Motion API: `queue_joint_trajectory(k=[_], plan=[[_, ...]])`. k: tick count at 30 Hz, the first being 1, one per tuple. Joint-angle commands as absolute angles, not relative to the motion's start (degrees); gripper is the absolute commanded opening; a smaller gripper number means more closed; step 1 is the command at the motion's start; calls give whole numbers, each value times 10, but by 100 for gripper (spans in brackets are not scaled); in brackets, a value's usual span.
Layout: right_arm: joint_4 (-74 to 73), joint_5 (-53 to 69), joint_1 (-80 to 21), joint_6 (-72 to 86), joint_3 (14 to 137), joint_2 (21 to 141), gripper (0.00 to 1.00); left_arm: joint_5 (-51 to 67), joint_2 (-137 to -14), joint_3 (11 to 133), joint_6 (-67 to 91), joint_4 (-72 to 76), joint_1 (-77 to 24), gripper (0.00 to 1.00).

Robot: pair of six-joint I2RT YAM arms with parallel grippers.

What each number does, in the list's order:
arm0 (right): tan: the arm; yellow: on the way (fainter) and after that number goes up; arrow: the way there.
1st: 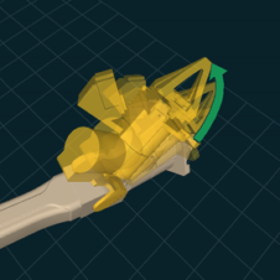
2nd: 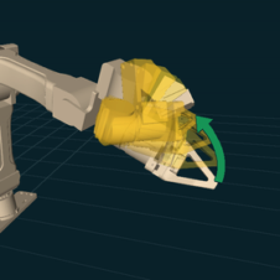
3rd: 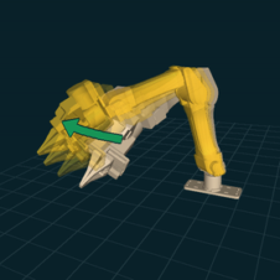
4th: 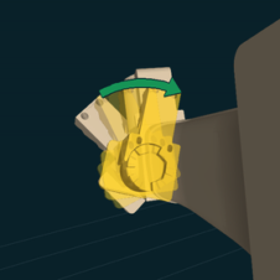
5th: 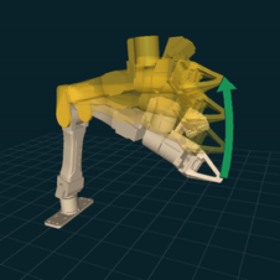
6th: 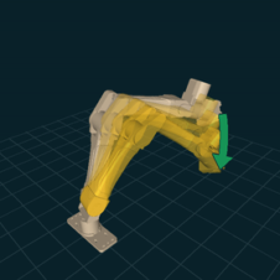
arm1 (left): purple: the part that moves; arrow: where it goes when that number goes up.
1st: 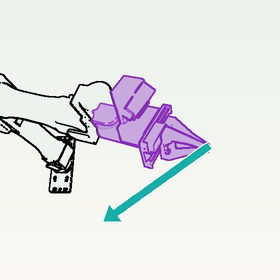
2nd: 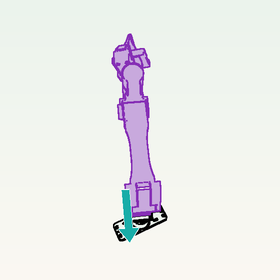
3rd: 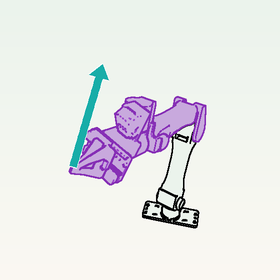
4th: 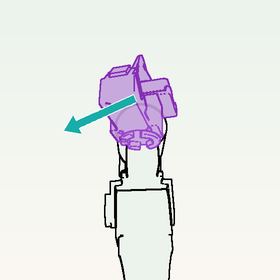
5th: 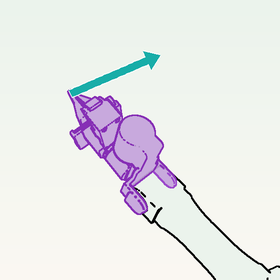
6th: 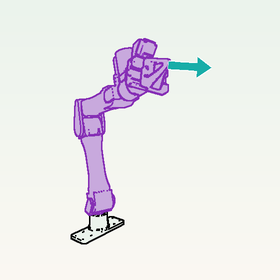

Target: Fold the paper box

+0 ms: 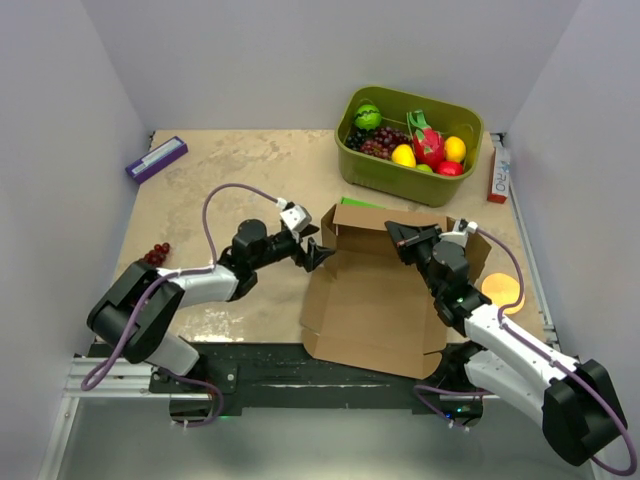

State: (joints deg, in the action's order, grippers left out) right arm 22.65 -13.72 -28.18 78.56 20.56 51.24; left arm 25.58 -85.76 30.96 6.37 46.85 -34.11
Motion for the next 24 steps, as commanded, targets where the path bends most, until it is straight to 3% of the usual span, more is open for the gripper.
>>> queue_joint_trajectory(k=[1, 14, 24], plan=[[168, -126, -285, 739, 214, 518, 0, 284, -878, 347, 52, 483, -337, 78], [154, -132, -286, 737, 227, 507, 0, 258, -937, 375, 48, 499, -340, 70], [150, -114, -285, 767, 236, 514, 0, 143, -948, 398, 3, 453, -393, 63]])
